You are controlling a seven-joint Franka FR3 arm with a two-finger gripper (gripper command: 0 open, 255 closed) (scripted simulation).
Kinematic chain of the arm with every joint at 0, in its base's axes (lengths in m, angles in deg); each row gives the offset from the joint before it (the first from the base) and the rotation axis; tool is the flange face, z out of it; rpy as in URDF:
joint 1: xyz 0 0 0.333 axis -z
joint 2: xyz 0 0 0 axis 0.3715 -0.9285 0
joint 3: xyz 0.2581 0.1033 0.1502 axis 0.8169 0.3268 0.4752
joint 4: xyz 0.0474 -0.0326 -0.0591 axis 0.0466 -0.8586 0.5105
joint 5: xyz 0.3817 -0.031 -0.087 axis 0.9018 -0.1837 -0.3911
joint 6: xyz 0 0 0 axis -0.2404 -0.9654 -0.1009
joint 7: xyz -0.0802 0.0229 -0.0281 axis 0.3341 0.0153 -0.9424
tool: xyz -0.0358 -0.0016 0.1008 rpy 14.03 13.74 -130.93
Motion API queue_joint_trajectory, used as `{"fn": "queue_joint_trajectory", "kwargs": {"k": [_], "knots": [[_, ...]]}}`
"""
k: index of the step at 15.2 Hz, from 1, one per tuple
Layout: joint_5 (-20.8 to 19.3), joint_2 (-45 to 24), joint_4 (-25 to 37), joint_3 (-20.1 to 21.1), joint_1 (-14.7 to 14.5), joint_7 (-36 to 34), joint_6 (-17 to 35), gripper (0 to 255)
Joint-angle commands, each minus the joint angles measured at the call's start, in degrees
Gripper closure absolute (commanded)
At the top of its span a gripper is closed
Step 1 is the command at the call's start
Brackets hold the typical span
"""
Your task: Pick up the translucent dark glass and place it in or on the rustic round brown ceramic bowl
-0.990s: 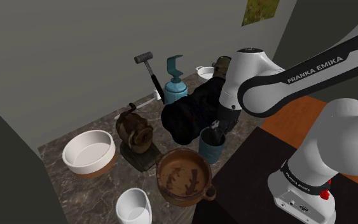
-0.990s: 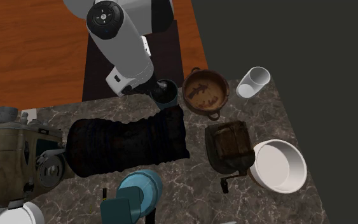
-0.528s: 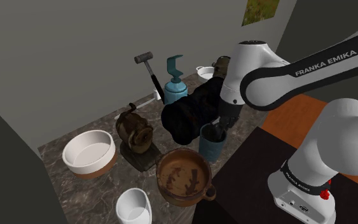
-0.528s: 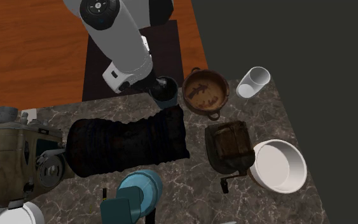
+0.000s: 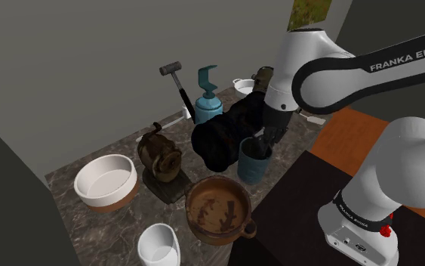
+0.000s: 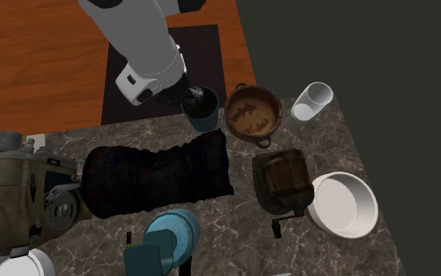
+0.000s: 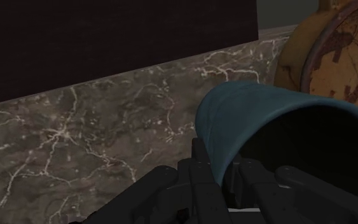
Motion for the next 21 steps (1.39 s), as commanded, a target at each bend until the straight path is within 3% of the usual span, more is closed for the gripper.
{"fn": "queue_joint_trajectory", "kwargs": {"k": [1, 16, 21], "knots": [[-0.33, 1.35, 1.15, -0.11, 0.08, -0.42, -2.47, 255], [-2.45, 5.73, 10.09, -1.48, 0.94, -1.90, -15.71, 255], [2.06, 2.37, 14.03, 5.18, -2.68, -9.15, -15.08, 255]]}}
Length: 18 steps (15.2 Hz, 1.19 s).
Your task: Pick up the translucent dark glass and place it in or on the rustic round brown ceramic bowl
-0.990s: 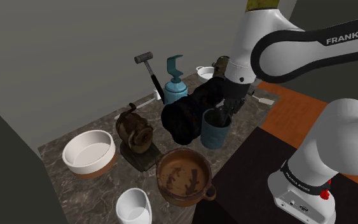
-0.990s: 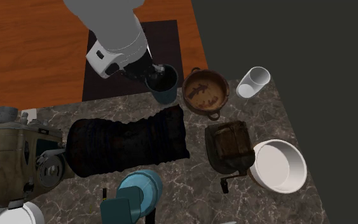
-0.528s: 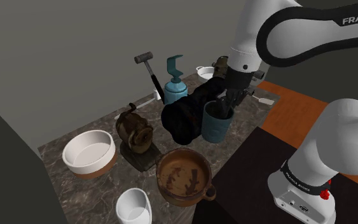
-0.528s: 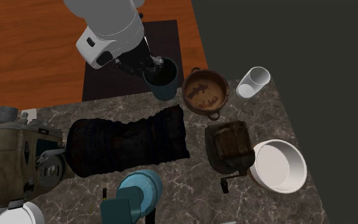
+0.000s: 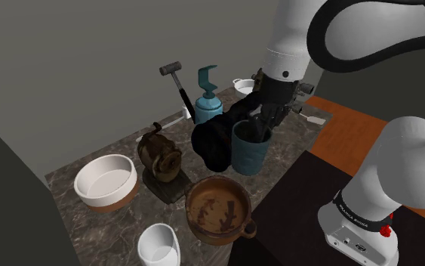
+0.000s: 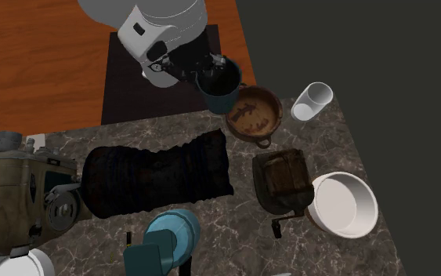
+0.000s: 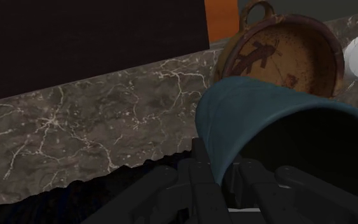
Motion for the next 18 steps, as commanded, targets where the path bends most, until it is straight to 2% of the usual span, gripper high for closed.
{"fn": "queue_joint_trajectory", "kwargs": {"k": [1, 7, 18], "knots": [[1.62, -2.13, 2.07, 2.64, -1.14, -2.88, 0.62, 255], [4.90, -9.22, 9.82, 10.83, -3.29, -11.77, 1.96, 255], [6.83, -12.03, 3.25, 13.11, -3.78, -10.76, 11.29, 255]]}}
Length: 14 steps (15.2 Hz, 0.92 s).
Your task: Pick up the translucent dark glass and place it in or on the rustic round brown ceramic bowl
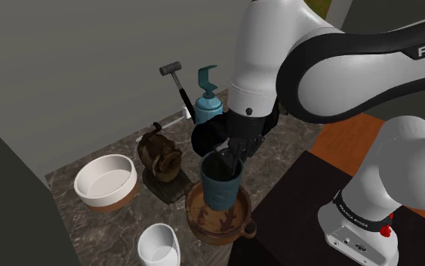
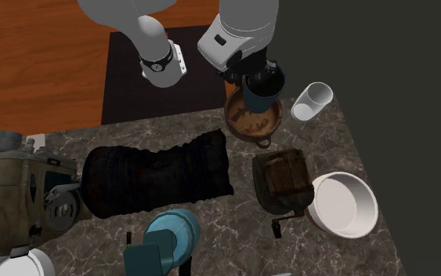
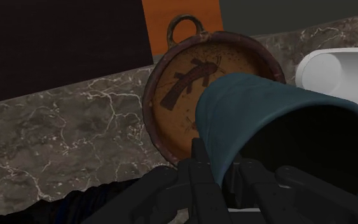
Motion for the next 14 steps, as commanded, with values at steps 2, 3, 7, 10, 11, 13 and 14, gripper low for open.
{"fn": "queue_joint_trajectory", "kwargs": {"k": [2, 3, 7, 10, 11, 13, 14], "knots": [[0.56, -1.11, -1.65, 0.67, -0.09, 0.31, 2.81, 255], [0.74, -1.53, -2.16, 0.90, -0.12, 0.41, 3.72, 255], [1.47, -3.48, -4.11, 1.88, -0.20, 0.77, 7.61, 255], [1.47, -3.48, -4.11, 1.88, -0.20, 0.77, 7.61, 255], [1.47, -3.48, -4.11, 1.88, -0.20, 0.77, 7.61, 255], [1.47, -3.48, -4.11, 1.88, -0.20, 0.77, 7.61, 255], [1.47, -3.48, -4.11, 1.88, -0.20, 0.77, 7.61, 255]]}}
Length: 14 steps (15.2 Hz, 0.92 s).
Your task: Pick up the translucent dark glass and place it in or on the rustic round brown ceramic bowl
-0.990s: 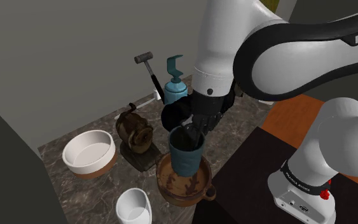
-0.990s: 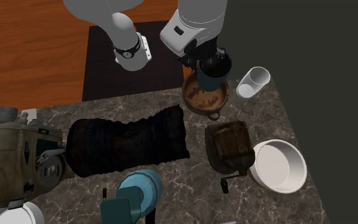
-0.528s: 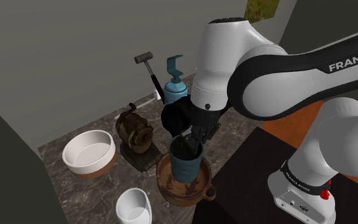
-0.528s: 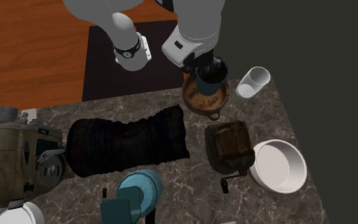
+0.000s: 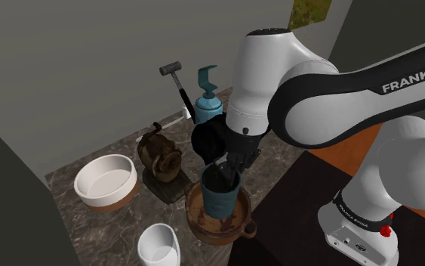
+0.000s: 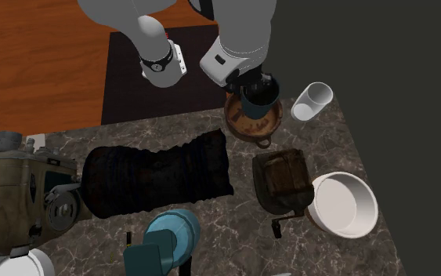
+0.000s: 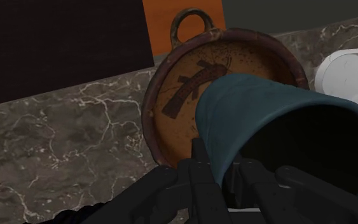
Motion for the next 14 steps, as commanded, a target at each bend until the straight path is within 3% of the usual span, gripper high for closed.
{"fn": "queue_joint_trajectory", "kwargs": {"k": [1, 2, 7, 11, 14], "knots": [[0.01, 0.01, 0.01, 0.00, 0.00, 0.00, 0.02, 255], [0.00, 0.01, 0.02, 0.00, 0.00, 0.00, 0.01, 0], [0.00, 0.00, 0.02, 0.00, 0.00, -0.01, 0.01, 0], [-1.79, 4.49, 4.31, -2.71, 0.37, -0.25, -8.85, 0], [-1.79, 4.50, 4.31, -2.71, 0.37, -0.25, -8.86, 0]]}}
